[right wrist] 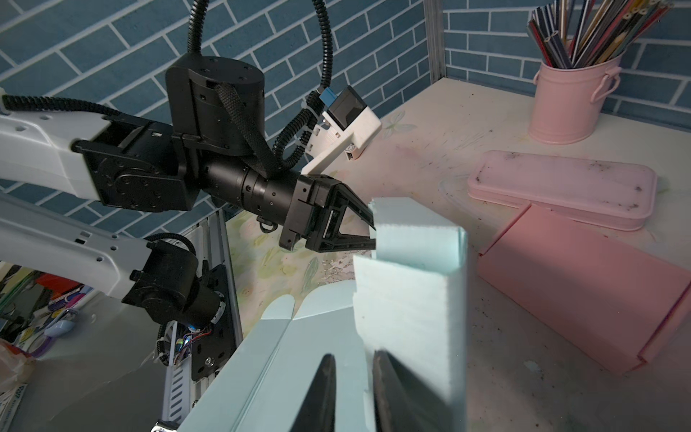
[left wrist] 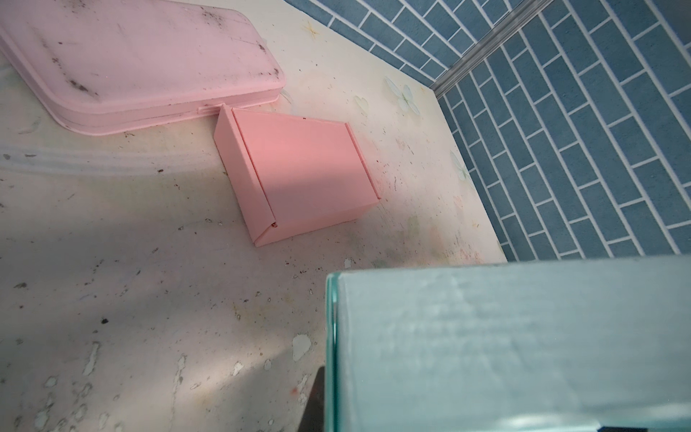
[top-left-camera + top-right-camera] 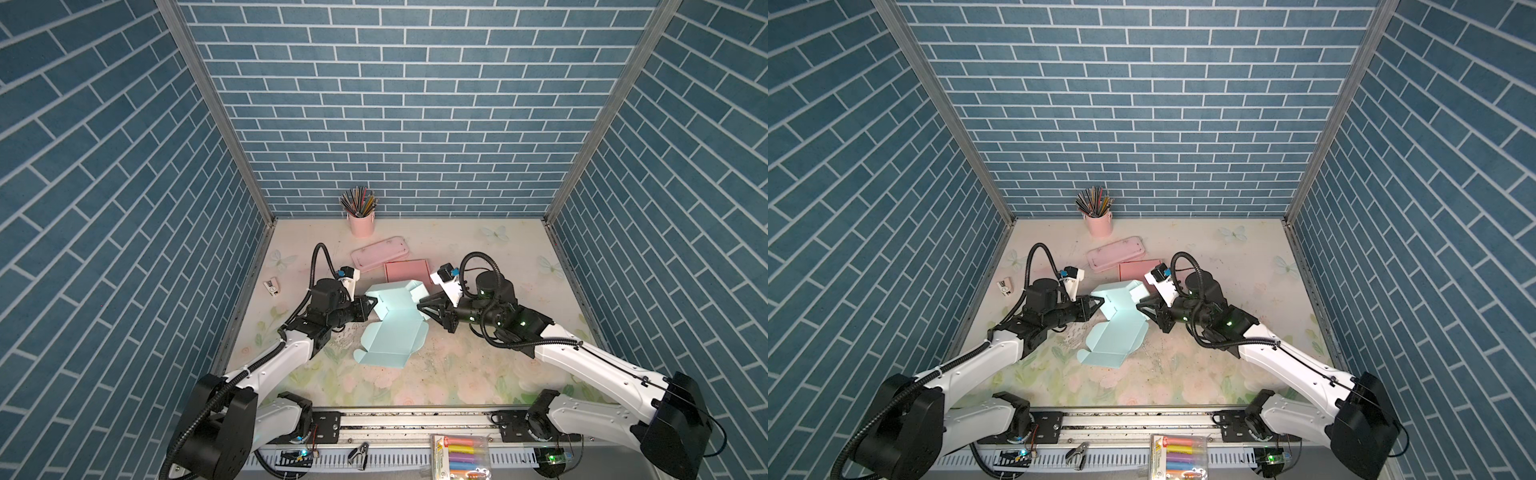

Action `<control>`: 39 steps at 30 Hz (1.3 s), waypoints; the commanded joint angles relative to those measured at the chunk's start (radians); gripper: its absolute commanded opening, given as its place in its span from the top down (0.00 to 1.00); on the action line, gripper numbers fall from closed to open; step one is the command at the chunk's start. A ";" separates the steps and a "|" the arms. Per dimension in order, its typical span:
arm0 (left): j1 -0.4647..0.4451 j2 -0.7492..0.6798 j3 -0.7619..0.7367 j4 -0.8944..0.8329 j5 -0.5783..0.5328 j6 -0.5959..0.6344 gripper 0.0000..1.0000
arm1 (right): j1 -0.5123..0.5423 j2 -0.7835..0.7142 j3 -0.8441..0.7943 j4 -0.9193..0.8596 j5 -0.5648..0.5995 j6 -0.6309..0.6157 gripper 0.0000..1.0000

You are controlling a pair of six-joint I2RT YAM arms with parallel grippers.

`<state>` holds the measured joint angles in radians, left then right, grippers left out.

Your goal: Fold the paper box

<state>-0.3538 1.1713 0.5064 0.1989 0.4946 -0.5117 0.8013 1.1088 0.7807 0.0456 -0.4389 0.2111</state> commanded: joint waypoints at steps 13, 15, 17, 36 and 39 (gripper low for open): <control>-0.005 -0.025 0.004 -0.009 -0.004 0.033 0.95 | -0.061 -0.139 -0.022 -0.081 0.111 -0.012 0.72; -0.005 -0.030 0.001 -0.011 -0.005 0.033 0.95 | -0.062 -0.119 -0.009 -0.098 0.109 -0.022 0.72; -0.004 -0.031 0.001 -0.012 -0.005 0.032 0.95 | -0.061 -0.096 0.000 -0.108 0.103 -0.034 0.72; -0.010 0.000 0.002 0.000 -0.013 0.026 0.95 | -0.022 0.088 0.105 -0.117 0.050 -0.084 0.77; -0.010 0.014 -0.002 0.014 -0.012 0.015 0.95 | 0.009 0.135 0.144 -0.158 0.083 -0.080 0.78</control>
<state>-0.3576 1.1744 0.5064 0.1825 0.4610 -0.5011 0.7837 1.2098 0.8822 -0.0700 -0.3923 0.1745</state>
